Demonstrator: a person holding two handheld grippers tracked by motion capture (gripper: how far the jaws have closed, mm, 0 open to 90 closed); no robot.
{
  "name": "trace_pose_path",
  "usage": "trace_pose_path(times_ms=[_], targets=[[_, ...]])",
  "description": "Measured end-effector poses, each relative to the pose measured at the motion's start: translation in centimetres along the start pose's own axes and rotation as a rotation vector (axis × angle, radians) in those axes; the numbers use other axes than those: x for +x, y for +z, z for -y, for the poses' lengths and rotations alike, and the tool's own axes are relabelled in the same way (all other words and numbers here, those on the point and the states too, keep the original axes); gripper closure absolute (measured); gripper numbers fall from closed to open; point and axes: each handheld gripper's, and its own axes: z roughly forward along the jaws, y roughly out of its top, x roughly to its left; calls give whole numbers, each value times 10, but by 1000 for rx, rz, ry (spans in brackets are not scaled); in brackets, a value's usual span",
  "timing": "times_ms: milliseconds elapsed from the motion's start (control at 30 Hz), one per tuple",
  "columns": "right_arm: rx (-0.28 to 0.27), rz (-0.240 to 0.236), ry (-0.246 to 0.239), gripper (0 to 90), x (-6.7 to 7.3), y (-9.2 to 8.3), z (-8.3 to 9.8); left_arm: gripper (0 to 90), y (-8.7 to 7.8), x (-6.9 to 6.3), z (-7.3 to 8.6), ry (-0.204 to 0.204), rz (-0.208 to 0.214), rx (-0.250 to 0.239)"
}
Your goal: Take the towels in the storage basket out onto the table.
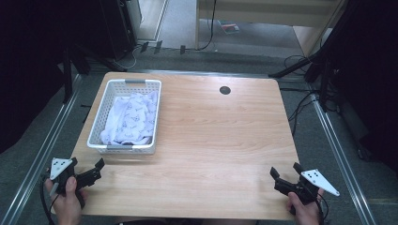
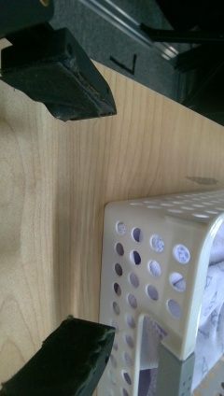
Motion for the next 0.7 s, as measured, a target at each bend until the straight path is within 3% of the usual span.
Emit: trace_pose_path(times_ms=[100,267,300,433,500,700], targets=[[0,0,0,50,0,0,0,0,0,4,-1,-13,30,-27],[-2,1,1,50,0,0,0,0,-3,7,-5,-41,37,-13],[-4,1,-1,50,0,0,0,0,-6,7,-8,-43,57,-6],[-4,1,1,50,0,0,0,0,-19,1,-24,-31,49,-12],[-3,1,2,50,0,0,0,0,-24,-4,-31,-26,66,-9],[-3,2,3,50,0,0,0,0,-23,-19,-55,-5,102,71]])
